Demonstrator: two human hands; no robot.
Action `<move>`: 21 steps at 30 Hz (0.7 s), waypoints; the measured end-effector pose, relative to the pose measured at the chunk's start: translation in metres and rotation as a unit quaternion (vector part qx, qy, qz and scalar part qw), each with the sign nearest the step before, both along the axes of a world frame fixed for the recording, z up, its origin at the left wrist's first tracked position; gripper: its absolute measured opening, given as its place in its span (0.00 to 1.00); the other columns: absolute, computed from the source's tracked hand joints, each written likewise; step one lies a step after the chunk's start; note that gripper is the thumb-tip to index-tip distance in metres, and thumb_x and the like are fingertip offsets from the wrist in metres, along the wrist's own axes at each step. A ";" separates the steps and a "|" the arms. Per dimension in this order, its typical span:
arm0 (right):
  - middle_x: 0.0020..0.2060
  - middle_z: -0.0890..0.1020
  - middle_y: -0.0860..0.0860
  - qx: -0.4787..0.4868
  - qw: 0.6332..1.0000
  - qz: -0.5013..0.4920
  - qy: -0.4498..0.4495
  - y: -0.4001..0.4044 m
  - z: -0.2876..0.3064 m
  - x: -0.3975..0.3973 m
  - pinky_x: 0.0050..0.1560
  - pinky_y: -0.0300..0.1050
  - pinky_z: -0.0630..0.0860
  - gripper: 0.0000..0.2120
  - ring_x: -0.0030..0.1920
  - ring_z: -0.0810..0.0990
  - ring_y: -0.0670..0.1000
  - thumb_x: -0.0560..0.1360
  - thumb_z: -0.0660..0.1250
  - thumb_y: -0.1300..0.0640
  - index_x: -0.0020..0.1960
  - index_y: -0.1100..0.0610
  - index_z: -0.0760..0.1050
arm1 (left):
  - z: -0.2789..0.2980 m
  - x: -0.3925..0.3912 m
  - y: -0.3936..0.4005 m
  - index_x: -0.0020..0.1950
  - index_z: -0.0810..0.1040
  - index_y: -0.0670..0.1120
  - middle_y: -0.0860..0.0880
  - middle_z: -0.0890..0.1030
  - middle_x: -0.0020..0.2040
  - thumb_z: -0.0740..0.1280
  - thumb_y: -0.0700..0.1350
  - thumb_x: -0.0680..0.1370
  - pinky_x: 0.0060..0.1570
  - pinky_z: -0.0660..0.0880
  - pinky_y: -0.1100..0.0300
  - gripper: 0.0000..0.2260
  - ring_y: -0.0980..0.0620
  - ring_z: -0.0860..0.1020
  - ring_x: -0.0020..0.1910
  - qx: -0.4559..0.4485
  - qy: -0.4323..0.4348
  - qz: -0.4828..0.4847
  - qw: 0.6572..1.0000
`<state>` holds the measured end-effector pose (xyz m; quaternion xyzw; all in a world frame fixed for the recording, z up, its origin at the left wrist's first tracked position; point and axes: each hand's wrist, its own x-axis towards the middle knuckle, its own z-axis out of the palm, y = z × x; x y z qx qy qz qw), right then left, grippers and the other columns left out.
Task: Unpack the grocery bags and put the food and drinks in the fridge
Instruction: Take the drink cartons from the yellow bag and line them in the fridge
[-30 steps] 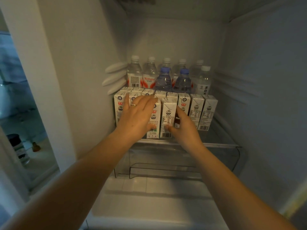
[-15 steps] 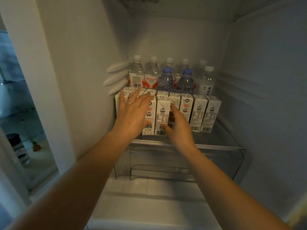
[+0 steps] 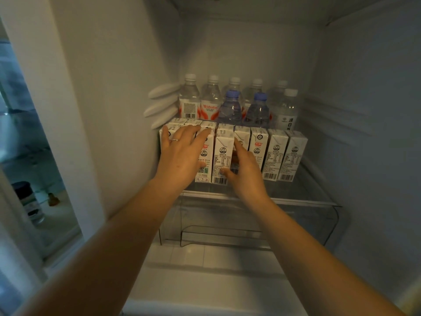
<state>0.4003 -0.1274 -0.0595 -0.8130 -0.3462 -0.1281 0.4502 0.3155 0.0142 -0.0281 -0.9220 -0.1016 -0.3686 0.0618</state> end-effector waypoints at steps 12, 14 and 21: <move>0.64 0.73 0.51 0.084 0.996 0.032 -0.011 -0.024 -0.005 -0.031 0.66 0.48 0.69 0.30 0.64 0.71 0.47 0.71 0.71 0.61 0.70 0.53 0.66 | -0.020 -0.048 -0.029 0.74 0.62 0.48 0.48 0.70 0.68 0.74 0.47 0.70 0.67 0.64 0.50 0.35 0.48 0.66 0.68 -0.201 -0.050 -0.041 0.978; 0.64 0.74 0.53 0.051 0.995 0.023 -0.078 -0.031 -0.005 -0.038 0.67 0.50 0.67 0.28 0.64 0.71 0.51 0.71 0.72 0.61 0.68 0.55 0.69 | -0.028 -0.062 -0.038 0.73 0.62 0.48 0.48 0.71 0.68 0.73 0.47 0.71 0.66 0.65 0.52 0.33 0.48 0.67 0.67 -0.185 -0.031 -0.034 0.982; 0.62 0.76 0.53 -0.012 0.992 0.028 -0.124 -0.043 -0.040 -0.076 0.62 0.61 0.68 0.28 0.63 0.72 0.56 0.67 0.74 0.59 0.66 0.53 0.71 | -0.068 -0.119 -0.066 0.70 0.68 0.45 0.45 0.74 0.65 0.74 0.46 0.69 0.62 0.70 0.48 0.31 0.44 0.71 0.64 -0.180 0.015 0.011 0.984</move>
